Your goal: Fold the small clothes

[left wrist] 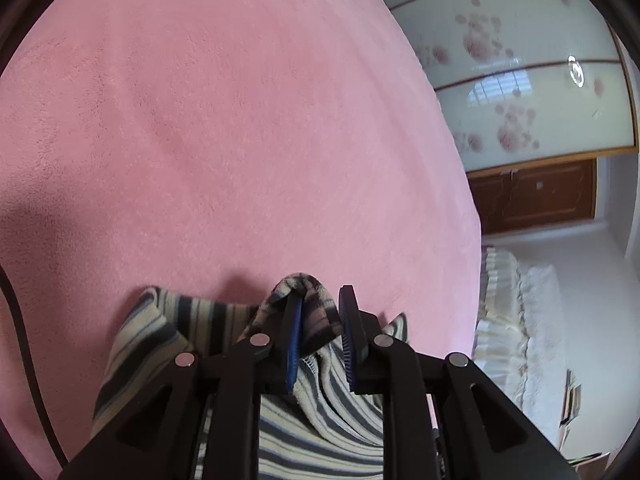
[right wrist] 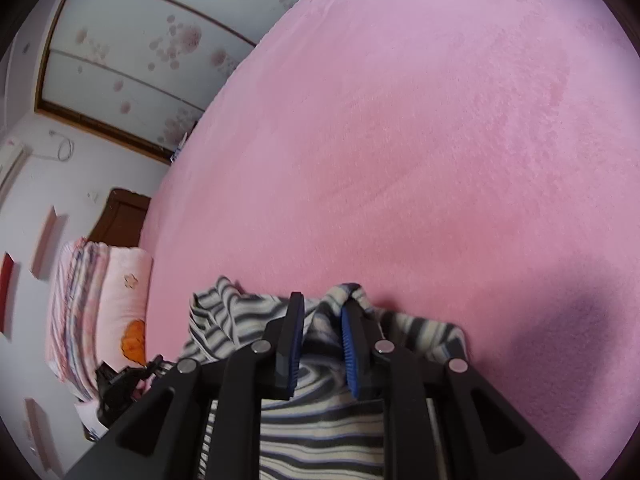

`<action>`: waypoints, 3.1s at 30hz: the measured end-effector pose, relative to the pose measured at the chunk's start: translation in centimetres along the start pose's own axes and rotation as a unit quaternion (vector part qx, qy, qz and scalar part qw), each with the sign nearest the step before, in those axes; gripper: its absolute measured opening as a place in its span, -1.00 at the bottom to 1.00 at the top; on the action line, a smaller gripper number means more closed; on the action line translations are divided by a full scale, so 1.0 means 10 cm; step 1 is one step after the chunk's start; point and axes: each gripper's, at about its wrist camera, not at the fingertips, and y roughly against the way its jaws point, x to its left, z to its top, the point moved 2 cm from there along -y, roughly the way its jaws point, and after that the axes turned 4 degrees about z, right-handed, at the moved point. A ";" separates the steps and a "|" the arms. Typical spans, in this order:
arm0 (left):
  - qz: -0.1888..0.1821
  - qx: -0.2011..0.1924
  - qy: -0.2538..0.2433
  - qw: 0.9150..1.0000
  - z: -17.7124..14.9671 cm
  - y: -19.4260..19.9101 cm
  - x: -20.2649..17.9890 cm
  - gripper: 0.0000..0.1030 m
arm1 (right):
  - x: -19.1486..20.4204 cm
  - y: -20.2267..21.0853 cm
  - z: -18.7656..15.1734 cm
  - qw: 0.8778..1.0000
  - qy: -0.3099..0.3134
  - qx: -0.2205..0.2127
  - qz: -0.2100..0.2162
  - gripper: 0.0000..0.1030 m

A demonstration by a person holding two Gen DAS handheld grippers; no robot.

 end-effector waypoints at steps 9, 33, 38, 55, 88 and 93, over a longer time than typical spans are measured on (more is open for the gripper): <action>0.022 -0.007 0.035 0.999 -0.11 -0.17 0.03 -0.42 | -0.31 -0.10 -0.02 0.993 -0.118 -0.010 -0.010 -0.65; 0.187 -0.045 -0.401 0.896 -0.91 0.55 -0.43 0.40 | 0.54 0.53 -0.62 0.954 0.259 -0.027 -0.148 -0.70; 0.199 -0.025 -0.476 0.856 -1.27 0.40 -0.42 0.32 | 0.63 0.29 -0.82 0.945 0.294 0.002 -0.145 -0.86; 0.208 -0.007 -0.496 0.843 -1.13 -0.32 -0.82 0.19 | 0.76 -0.52 -0.47 0.944 0.287 0.009 -0.161 -0.86; 0.223 0.008 -0.486 0.845 -1.34 -0.63 -1.17 0.19 | 1.42 -1.00 -0.97 0.945 0.299 0.092 -0.095 -0.85; 0.235 -0.009 -0.473 0.849 -1.23 -0.92 -1.29 0.19 | 1.27 -1.34 -0.68 0.958 0.252 0.083 -0.106 -0.86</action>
